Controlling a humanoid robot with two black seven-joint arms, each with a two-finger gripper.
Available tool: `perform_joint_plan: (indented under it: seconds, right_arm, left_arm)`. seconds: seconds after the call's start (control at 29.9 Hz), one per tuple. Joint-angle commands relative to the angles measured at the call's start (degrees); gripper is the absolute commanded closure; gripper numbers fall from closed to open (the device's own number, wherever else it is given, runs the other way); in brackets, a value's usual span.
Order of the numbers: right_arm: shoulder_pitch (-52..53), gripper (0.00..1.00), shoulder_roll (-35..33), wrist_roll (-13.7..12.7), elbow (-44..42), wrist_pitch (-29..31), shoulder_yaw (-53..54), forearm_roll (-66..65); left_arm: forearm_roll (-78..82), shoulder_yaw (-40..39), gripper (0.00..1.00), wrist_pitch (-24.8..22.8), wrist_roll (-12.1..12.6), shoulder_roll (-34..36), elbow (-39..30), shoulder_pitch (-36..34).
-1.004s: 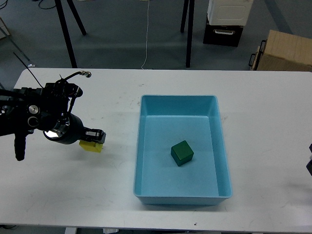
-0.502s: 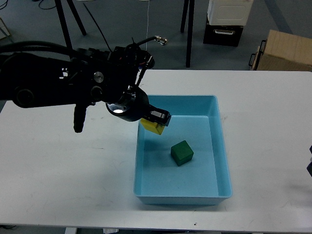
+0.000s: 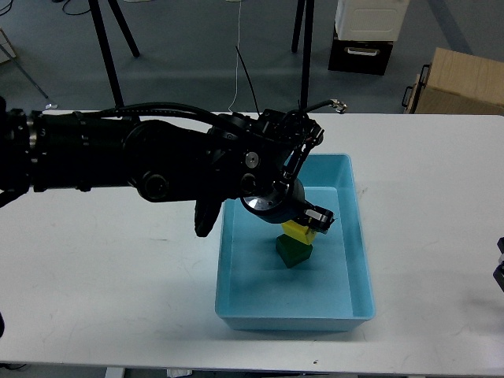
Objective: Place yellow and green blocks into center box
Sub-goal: 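Carry the yellow cube over the bin and lower it onto the green cube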
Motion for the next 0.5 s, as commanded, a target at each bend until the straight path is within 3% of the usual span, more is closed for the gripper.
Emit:
perform_joint_plan:
  seconds: [0.0, 0.17, 0.47]
  right_arm:
    - [-0.04, 0.0, -0.09, 0.0, -0.38, 0.0, 0.09, -0.01]
    - [-0.04, 0.0, 0.0, 0.0, -0.47, 0.0, 0.18, -0.01]
    - [-0.04, 0.0, -0.18, 0.0, -0.73, 0.0, 0.18, -0.01]
  left_arm:
    - [0.0, -0.07, 0.94, -0.01, 0.09, -0.02, 1.21, 1.48]
    - [-0.09, 0.02, 0.92, -0.01, 0.01, -0.02, 1.21, 1.65]
    - [-0.09, 0.02, 0.74, -0.01, -0.35, -0.02, 3.5, 4.55]
